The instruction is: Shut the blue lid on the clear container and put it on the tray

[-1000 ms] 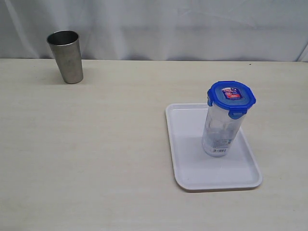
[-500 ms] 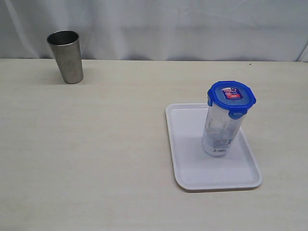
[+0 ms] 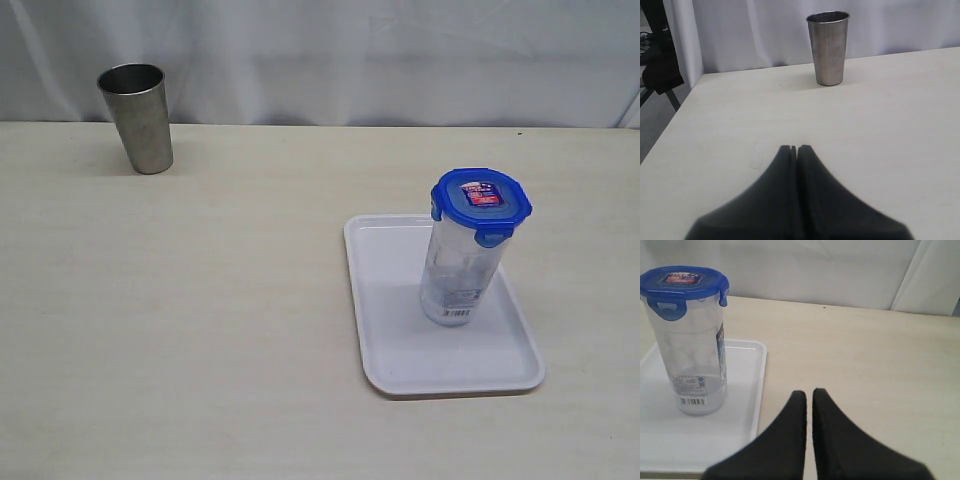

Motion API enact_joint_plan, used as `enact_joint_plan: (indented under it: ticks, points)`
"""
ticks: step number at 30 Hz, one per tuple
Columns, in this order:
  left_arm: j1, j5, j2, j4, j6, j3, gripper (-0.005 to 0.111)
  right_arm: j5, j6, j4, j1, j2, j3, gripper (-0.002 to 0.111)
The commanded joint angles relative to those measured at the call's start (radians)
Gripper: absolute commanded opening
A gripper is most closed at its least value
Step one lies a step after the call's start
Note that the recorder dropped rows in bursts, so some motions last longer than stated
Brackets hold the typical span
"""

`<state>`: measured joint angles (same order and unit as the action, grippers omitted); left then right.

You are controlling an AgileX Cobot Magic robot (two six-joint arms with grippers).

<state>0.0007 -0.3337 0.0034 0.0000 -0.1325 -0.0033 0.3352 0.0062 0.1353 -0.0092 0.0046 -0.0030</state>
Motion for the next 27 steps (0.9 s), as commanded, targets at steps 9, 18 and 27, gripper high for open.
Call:
enact_joint_plan:
  ticks: [9, 18, 27]
  points:
    - [0.005, 0.009, -0.003, 0.000, 0.007, 0.003, 0.000, 0.007, 0.038, -0.004, -0.008, -0.005, 0.003, 0.005]
    - [0.005, 0.009, -0.003, 0.000, 0.007, 0.003, 0.000, 0.007, 0.038, -0.034, -0.008, -0.005, 0.003, 0.005]
    - [0.005, 0.009, -0.003, 0.000, 0.007, 0.003, 0.000, 0.007, 0.038, -0.034, -0.008, -0.005, 0.003, 0.005]
